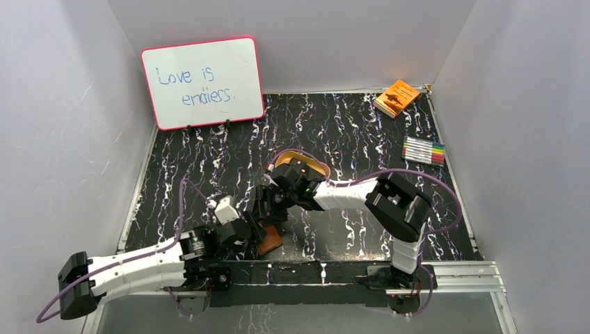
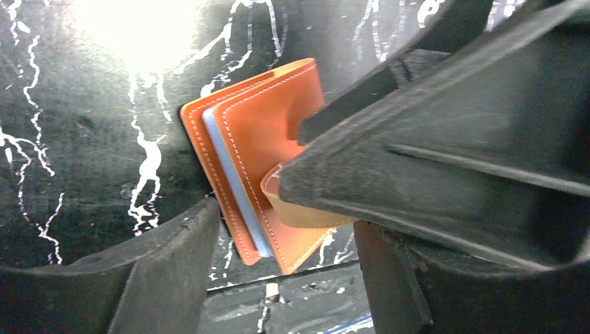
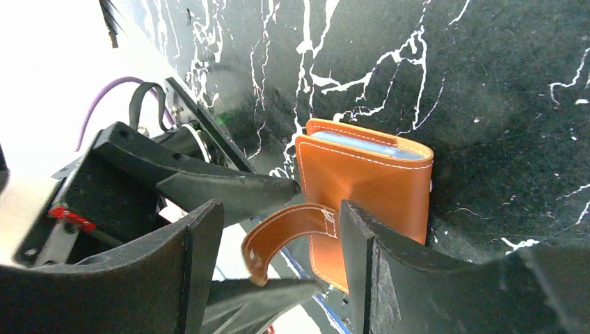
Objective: Put the credit cards into the card holder
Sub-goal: Close the card holder at the center of the board, then pick up the card holder from the center of the board.
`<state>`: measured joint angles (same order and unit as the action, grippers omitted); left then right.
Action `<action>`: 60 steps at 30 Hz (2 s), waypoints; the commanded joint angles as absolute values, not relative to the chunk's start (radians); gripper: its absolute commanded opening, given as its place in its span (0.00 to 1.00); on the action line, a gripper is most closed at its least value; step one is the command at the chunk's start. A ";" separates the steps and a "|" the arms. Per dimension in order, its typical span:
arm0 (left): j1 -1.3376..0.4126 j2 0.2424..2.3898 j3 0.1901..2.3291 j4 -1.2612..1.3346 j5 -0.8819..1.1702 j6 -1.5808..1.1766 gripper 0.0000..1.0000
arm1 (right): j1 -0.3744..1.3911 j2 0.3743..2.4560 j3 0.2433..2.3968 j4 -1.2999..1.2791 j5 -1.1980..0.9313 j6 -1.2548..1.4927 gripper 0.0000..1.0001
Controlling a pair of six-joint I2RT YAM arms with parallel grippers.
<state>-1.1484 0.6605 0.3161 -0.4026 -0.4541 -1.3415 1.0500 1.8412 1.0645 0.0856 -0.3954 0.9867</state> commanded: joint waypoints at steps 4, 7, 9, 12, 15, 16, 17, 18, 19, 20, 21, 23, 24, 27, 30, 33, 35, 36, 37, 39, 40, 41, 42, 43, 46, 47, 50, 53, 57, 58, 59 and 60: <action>-1.144 0.834 0.315 -0.470 -0.505 -1.431 0.55 | 1.075 1.821 1.053 0.119 -0.442 1.032 0.70; -1.144 0.880 0.310 -0.496 -0.506 -1.467 0.48 | 1.074 1.791 1.051 0.096 -0.419 1.033 0.70; -1.144 0.907 0.306 -0.514 -0.506 -1.495 0.43 | 1.075 1.768 1.051 0.072 -0.395 1.027 0.71; -1.144 0.920 0.301 -0.518 -0.505 -1.511 0.36 | 1.072 1.734 1.057 0.023 -0.360 1.012 0.72; -1.144 0.922 0.298 -0.527 -0.507 -1.527 0.28 | 1.069 1.686 1.054 -0.050 -0.325 0.990 0.72; -1.144 0.921 0.298 -0.532 -0.508 -1.531 0.27 | 1.068 1.664 1.050 -0.073 -0.312 0.981 0.72; -1.144 0.919 0.295 -0.536 -0.506 -1.536 0.25 | 1.066 1.637 1.043 -0.097 -0.293 0.970 0.72; -1.144 0.916 0.294 -0.540 -0.506 -1.542 0.22 | 1.063 1.606 1.036 -0.123 -0.271 0.960 0.73; -1.144 0.912 0.292 -0.541 -0.506 -1.546 0.20 | 1.063 1.574 1.026 -0.149 -0.244 0.948 0.73; -1.144 0.907 0.289 -0.548 -0.507 -1.554 0.18 | 1.063 1.537 1.010 -0.169 -0.215 0.935 0.73; -1.144 0.902 0.286 -0.555 -0.508 -1.564 0.15 | 1.062 1.503 0.992 -0.187 -0.190 0.923 0.73; -1.144 0.891 0.276 -0.565 -0.507 -1.582 0.12 | 1.063 1.436 0.934 -0.200 -0.147 0.895 0.72; -1.145 0.887 0.272 -0.568 -0.505 -1.591 0.11 | 1.062 1.409 0.906 -0.193 -0.139 0.883 0.72; -1.143 0.882 0.263 -0.575 -0.495 -1.616 0.08 | 1.061 1.358 0.822 -0.150 -0.147 0.864 0.71; -1.143 0.891 0.251 -0.568 -0.482 -1.634 0.07 | 1.061 1.365 0.750 -0.068 -0.189 0.875 0.71; -1.143 0.897 0.242 -0.555 -0.467 -1.643 0.07 | 1.061 1.407 0.707 0.049 -0.226 0.891 0.70; -1.143 0.897 0.233 -0.554 -0.461 -1.651 0.07 | 1.061 1.440 0.699 0.106 -0.247 0.895 0.70; -1.143 0.893 0.229 -0.554 -0.455 -1.657 0.08 | 1.060 1.457 0.697 0.129 -0.253 0.899 0.70; -1.142 0.888 0.220 -0.555 -0.452 -1.667 0.08 | 1.057 1.470 0.693 0.154 -0.259 0.907 0.70; -1.141 0.870 0.203 -0.552 -0.437 -1.680 0.08 | 1.049 1.497 0.674 0.218 -0.275 0.939 0.70; -1.141 0.861 0.192 -0.546 -0.429 -1.685 0.08 | 1.045 1.513 0.663 0.249 -0.283 0.960 0.70; -1.141 0.849 0.180 -0.541 -0.419 -1.694 0.08 | 1.041 1.527 0.653 0.278 -0.289 0.979 0.70; -1.142 0.838 0.169 -0.540 -0.410 -1.706 0.08 | 1.039 1.541 0.643 0.301 -0.292 0.996 0.70; -1.141 0.827 0.158 -0.541 -0.403 -1.716 0.08 | 1.038 1.554 0.640 0.315 -0.289 1.008 0.70; -1.140 0.790 0.129 -0.534 -0.389 -1.729 0.09 | 1.036 1.586 0.629 0.343 -0.273 1.034 0.71; -1.139 0.780 0.121 -0.527 -0.385 -1.732 0.09 | 1.034 1.594 0.626 0.344 -0.265 1.041 0.71; -1.136 0.778 0.097 -0.497 -0.368 -1.736 0.09 | 1.031 1.618 0.614 0.358 -0.249 1.050 0.71; -1.130 0.812 0.086 -0.462 -0.355 -1.733 0.09 | 1.028 1.646 0.602 0.385 -0.255 1.050 0.71; -1.118 0.872 0.094 -0.429 -0.343 -1.713 0.09 | 1.025 1.682 0.599 0.414 -0.281 1.049 0.70; -1.113 0.882 0.096 -0.423 -0.340 -1.706 0.09 | 1.025 1.691 0.600 0.420 -0.288 1.048 0.69; -1.093 0.904 0.098 -0.405 -0.326 -1.686 0.09 | 1.026 1.713 0.599 0.455 -0.319 1.038 0.65; -1.087 0.905 0.097 -0.402 -0.322 -1.681 0.09 | 1.026 1.719 0.597 0.465 -0.332 1.035 0.64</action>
<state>-1.1141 0.8055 0.1791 -0.1616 -0.4236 -1.7611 1.0206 1.6554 0.6235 0.4248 -0.3199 1.0599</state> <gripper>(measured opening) 0.246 0.669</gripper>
